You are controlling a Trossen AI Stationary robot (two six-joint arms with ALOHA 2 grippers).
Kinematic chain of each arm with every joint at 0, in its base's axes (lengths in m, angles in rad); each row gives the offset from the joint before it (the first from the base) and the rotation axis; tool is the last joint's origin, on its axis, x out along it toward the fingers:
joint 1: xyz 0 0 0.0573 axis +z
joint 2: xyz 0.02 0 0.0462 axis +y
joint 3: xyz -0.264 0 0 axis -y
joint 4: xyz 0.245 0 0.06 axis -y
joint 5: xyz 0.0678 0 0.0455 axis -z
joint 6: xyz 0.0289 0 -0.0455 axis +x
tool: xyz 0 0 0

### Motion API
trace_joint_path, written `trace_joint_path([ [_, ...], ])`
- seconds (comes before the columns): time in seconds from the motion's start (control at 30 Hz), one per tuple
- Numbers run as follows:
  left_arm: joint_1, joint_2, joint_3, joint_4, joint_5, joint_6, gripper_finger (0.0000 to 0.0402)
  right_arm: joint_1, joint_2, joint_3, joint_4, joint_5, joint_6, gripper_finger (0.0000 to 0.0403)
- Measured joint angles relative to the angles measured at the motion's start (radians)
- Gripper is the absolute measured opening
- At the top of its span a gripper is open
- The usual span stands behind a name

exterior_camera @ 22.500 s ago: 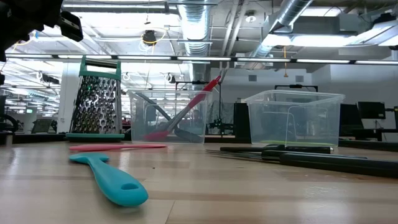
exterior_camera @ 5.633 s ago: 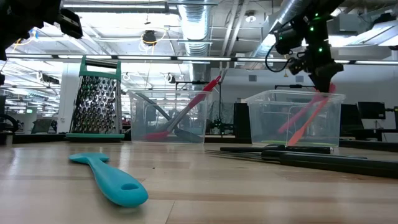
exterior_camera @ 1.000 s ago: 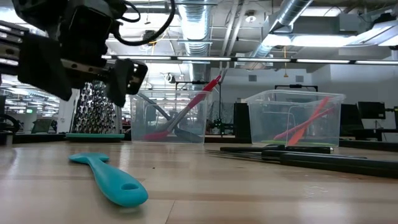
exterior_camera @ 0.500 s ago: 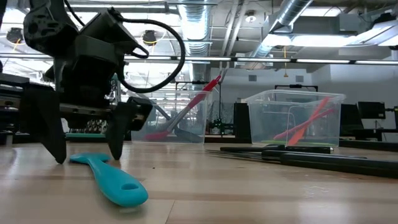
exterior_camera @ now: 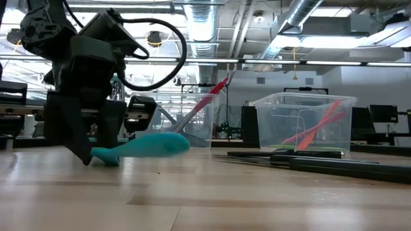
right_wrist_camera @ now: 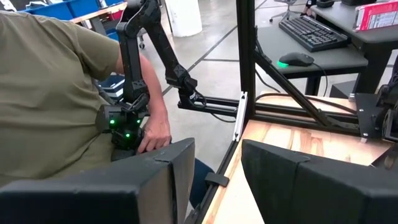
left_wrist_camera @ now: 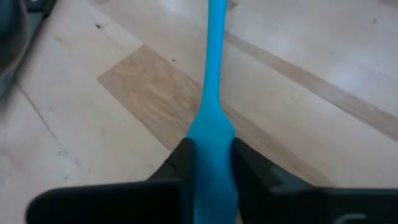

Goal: Pick & Place Kitchen Items
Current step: Put the blue spatula into the top right transparent bin

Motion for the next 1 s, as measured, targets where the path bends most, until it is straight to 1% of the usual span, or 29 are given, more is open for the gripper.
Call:
trace_joint_path([
  [0.17, 0.005, -0.009, -0.002, 0.004, 0.003, -0.022, 0.003, 0.0, 0.0, 0.0, 0.002, 0.0, 0.001, 0.0129],
  [0.27, 0.012, -0.044, -0.006, -0.014, -0.043, -0.027, 0.0013, 0.0, 0.0, 0.0, 0.005, 0.0, 0.037, 0.0129],
  [0.37, 0.024, -0.104, -0.008, -0.032, -0.073, -0.052, 0.0003, -0.001, 0.0, 0.0, 0.004, 0.0, 0.063, 0.0129],
  [0.6, 0.062, -0.301, -0.014, -0.077, -0.224, -0.132, 0.0003, -0.009, -0.023, -0.001, -0.018, 0.009, 0.063, 0.0129],
  [0.8, 0.108, -0.47, -0.012, -0.085, -0.353, -0.158, 0.0002, -0.01, -0.109, -0.001, -0.049, 0.148, 0.059, 0.0129],
  [0.93, 0.165, -0.58, -0.009, -0.085, -0.352, -0.184, 0.0001, -0.009, -0.166, 0.0, -0.093, 0.244, 0.052, 0.0129],
  [1.0, 0.183, -0.614, -0.009, -0.086, -0.313, -0.202, 0.0, -0.004, -0.181, 0.0, -0.125, 0.273, 0.051, 0.0129],
])
